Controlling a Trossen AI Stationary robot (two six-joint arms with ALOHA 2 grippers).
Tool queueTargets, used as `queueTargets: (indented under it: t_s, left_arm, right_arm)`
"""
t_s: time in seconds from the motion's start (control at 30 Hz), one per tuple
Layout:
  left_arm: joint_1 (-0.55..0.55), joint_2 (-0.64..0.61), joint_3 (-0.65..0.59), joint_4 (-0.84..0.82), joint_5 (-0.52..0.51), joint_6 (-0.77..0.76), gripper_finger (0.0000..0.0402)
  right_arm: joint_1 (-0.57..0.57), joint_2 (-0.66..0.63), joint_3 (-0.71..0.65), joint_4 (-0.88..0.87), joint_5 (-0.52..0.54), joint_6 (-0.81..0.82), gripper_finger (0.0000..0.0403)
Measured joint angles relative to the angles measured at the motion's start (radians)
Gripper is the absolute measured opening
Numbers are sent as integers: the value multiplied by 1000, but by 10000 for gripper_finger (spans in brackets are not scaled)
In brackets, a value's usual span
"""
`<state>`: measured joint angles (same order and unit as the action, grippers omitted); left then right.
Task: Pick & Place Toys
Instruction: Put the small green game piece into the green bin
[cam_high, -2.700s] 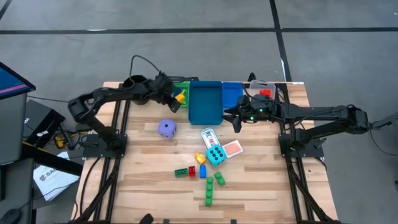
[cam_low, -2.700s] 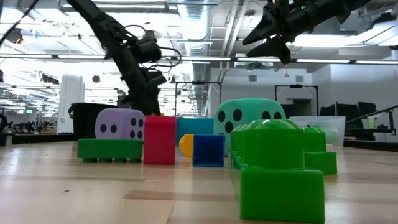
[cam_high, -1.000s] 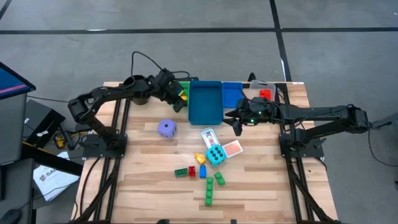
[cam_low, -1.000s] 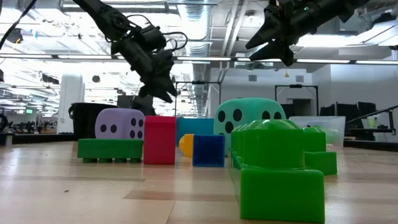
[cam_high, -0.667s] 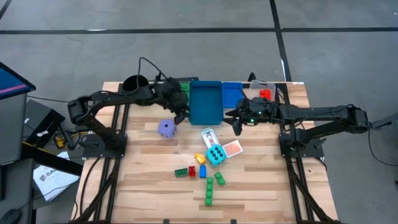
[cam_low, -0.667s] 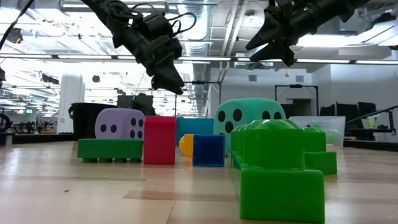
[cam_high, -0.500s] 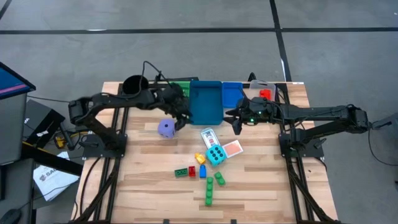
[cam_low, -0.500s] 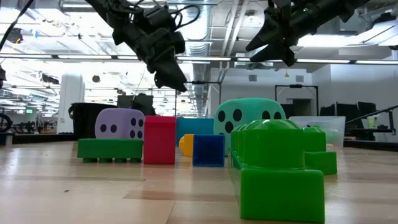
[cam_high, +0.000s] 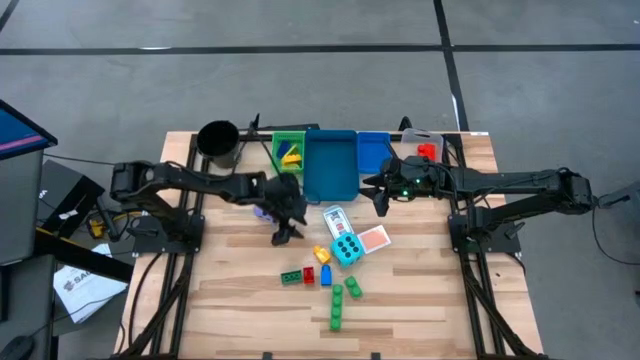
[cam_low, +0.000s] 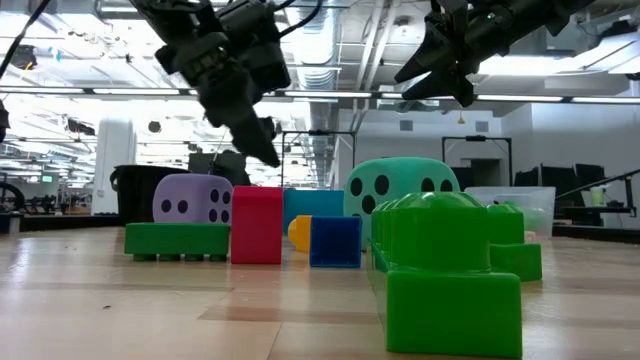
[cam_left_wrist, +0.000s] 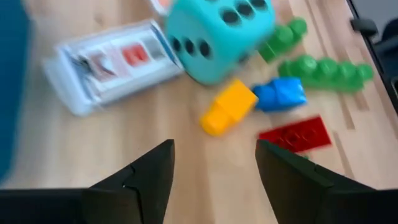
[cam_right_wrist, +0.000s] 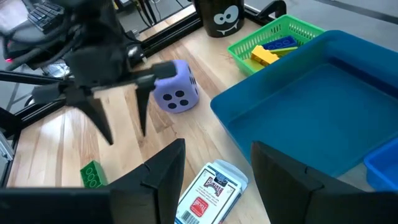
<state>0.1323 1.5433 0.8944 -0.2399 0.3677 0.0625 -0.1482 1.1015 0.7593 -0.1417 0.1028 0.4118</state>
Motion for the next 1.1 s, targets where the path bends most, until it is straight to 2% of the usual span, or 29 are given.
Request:
queueTargets:
  t_s: [0.33,0.5,1.1]
  left_arm:
    - [-118,0,-57,-4,1,-130,239]
    - [-184,0,-58,-12,-33,-193,244]
    - [-385,0,-58,-13,-272,-543,243]
  right_arm:
    - [4,0,0,0,0,8,179]
    - [5,0,0,0,0,8,179]
    - [5,0,0,-61,-4,-4,179]
